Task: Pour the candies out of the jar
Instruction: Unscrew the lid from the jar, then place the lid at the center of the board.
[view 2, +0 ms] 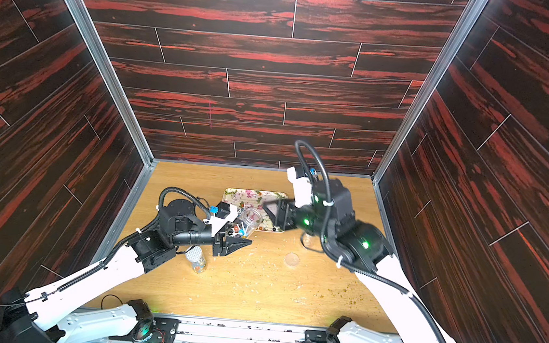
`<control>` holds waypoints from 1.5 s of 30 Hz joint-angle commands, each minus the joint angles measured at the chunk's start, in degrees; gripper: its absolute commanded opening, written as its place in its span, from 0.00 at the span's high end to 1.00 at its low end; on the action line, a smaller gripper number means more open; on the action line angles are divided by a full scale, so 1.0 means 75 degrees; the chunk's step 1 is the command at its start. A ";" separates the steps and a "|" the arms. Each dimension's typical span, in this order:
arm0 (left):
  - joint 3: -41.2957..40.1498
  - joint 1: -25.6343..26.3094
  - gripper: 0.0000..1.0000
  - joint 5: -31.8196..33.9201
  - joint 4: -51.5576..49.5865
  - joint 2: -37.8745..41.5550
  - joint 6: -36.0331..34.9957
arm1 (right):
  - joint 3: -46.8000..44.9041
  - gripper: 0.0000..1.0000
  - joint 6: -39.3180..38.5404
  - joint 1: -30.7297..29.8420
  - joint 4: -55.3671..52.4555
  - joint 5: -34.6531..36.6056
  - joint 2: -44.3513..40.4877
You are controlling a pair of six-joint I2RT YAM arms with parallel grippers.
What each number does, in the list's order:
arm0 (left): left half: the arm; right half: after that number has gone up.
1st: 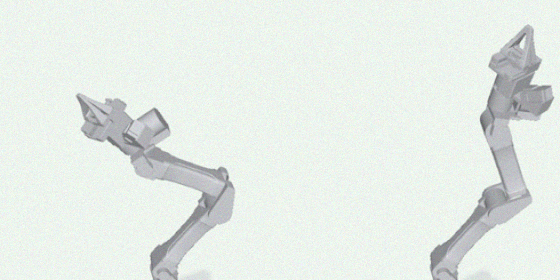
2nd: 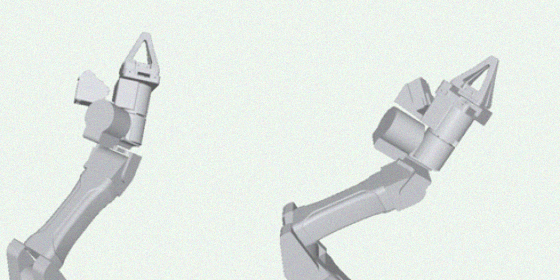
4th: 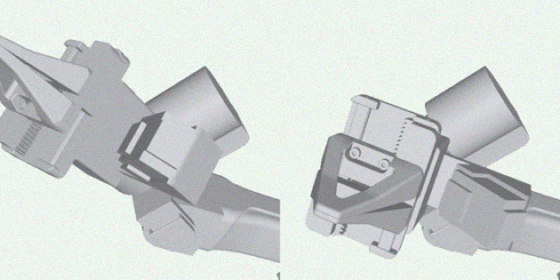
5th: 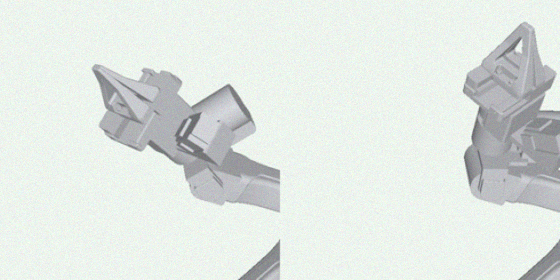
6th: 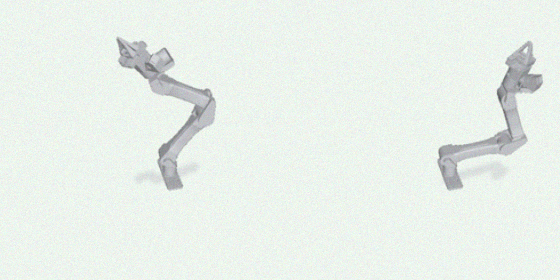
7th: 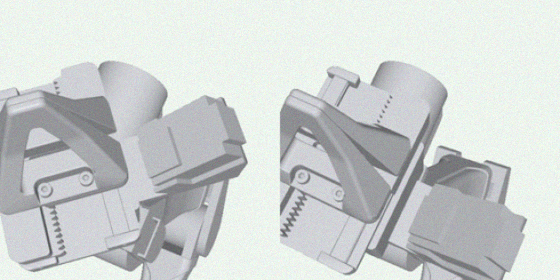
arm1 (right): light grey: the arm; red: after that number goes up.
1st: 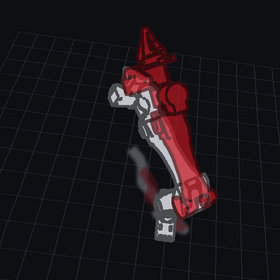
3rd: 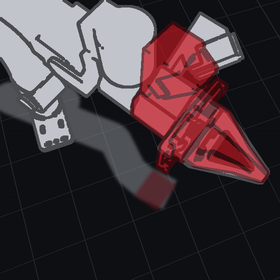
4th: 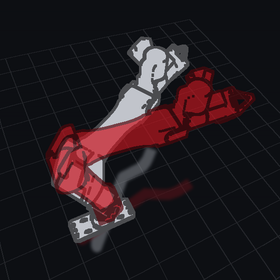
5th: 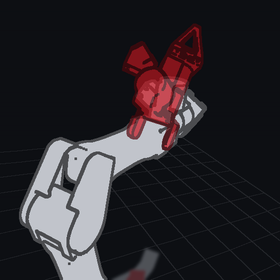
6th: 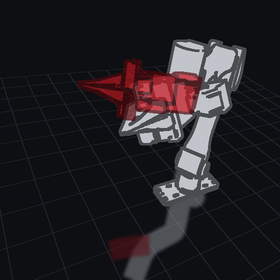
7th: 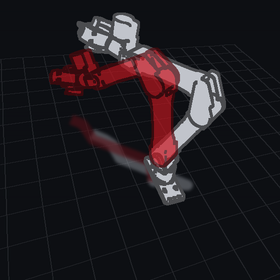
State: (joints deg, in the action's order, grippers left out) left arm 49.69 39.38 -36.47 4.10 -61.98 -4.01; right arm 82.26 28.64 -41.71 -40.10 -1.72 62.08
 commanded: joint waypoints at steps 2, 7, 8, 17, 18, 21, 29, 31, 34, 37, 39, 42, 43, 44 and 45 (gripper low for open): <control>-0.0010 -0.0024 0.59 -0.0086 0.0098 0.0224 0.0078 | -0.1222 0.48 0.0249 0.0031 -0.0077 0.0972 -0.0597; -0.0018 -0.0026 0.59 -0.0062 0.0098 0.0258 0.0078 | -0.3051 0.48 0.0662 0.0019 0.0583 0.1204 -0.1107; -0.0026 -0.0029 0.59 -0.0059 0.0098 0.0259 0.0069 | -0.3387 0.48 0.0761 0.0012 0.0686 0.1258 -0.1134; -0.0028 -0.0023 0.59 -0.0036 0.0064 0.0271 0.0078 | -0.5646 0.48 0.1755 -0.0369 0.1528 0.1787 -0.1020; -0.0040 -0.0023 0.59 -0.0027 0.0063 0.0273 0.0078 | -0.5777 0.48 0.1833 -0.0467 0.1582 0.1844 -0.0952; -0.0040 -0.0023 0.59 -0.0019 0.0067 0.0262 0.0068 | -0.6190 0.48 0.2209 -0.0800 0.1837 0.2037 -0.0732; -0.0073 -0.0023 0.59 -0.0037 0.0075 0.0271 0.0078 | -0.7136 0.47 0.2853 -0.1012 0.2772 0.2327 -0.0055; -0.0081 -0.0024 0.59 -0.0013 0.0063 0.0293 0.0067 | -0.7249 0.46 0.2930 -0.1047 0.2920 0.2371 0.0120; -0.0101 -0.0028 0.59 0.0021 0.0063 0.0295 0.0065 | -0.7300 0.42 0.2977 -0.1083 0.3069 0.2418 0.0364; -0.0107 -0.0032 0.59 0.0009 0.0063 0.0260 0.0054 | -0.7300 0.39 0.2998 -0.1095 0.3112 0.2441 0.0596; -0.0105 -0.0024 0.59 0.0022 0.0063 0.0248 0.0055 | -0.7311 0.38 0.3006 -0.1106 0.3142 0.2421 0.0711; -0.0114 -0.0029 0.59 0.0034 0.0063 0.0248 0.0054 | -0.7355 0.37 0.3066 -0.1129 0.3154 0.2449 0.0792; -0.0118 -0.0024 0.59 0.0034 0.0063 0.0248 0.0047 | -0.7369 0.36 0.3070 -0.1130 0.3153 0.2444 0.0792; -0.0111 -0.0023 0.59 0.0036 0.0063 0.0248 0.0048 | -0.7370 0.36 0.3074 -0.1130 0.3145 0.2451 0.0792; -0.0115 -0.0023 0.59 0.0043 0.0063 0.0248 0.0049 | -0.7353 0.35 0.3072 -0.1130 0.3110 0.2476 0.0784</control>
State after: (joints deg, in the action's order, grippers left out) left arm 49.56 39.38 -36.32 4.03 -61.60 -4.01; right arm 27.66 50.22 -49.82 -17.04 15.73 67.42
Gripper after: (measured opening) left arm 0.584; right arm 0.651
